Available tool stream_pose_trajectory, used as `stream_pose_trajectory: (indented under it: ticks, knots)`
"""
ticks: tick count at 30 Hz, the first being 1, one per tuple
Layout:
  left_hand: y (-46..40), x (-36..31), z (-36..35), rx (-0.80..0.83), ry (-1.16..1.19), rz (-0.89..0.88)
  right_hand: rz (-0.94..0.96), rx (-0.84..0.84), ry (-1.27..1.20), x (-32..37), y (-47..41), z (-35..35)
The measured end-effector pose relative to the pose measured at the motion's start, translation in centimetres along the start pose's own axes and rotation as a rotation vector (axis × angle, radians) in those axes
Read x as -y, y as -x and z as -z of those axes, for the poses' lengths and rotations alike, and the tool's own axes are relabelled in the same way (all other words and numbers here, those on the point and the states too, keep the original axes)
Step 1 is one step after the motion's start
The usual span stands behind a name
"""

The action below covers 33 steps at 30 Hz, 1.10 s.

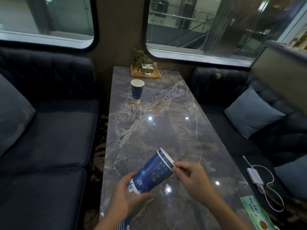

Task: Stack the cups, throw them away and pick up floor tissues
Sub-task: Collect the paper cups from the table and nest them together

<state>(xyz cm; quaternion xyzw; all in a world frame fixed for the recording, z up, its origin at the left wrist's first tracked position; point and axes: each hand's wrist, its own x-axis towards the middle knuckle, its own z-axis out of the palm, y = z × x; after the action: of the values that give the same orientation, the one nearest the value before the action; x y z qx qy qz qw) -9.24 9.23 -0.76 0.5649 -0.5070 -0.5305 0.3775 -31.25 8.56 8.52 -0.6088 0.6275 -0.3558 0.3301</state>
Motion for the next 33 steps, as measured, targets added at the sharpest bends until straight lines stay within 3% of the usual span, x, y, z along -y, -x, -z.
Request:
stream_pose_trajectory:
  ticks: [7, 16, 33]
  knots:
    - [0.3, -0.1, -0.2, -0.011, -0.008, 0.010, 0.065, -0.094, 0.076, 0.5, -0.9, 0.3]
    - [-0.3, -0.4, -0.8, -0.033, -0.027, 0.017, -0.034, 0.098, -0.068, 0.8, -1.4, -1.8]
    - [-1.1, -0.5, -1.4, -0.023, -0.037, 0.057, -0.007, 0.068, 0.067, 0.6, -1.9, -3.8]
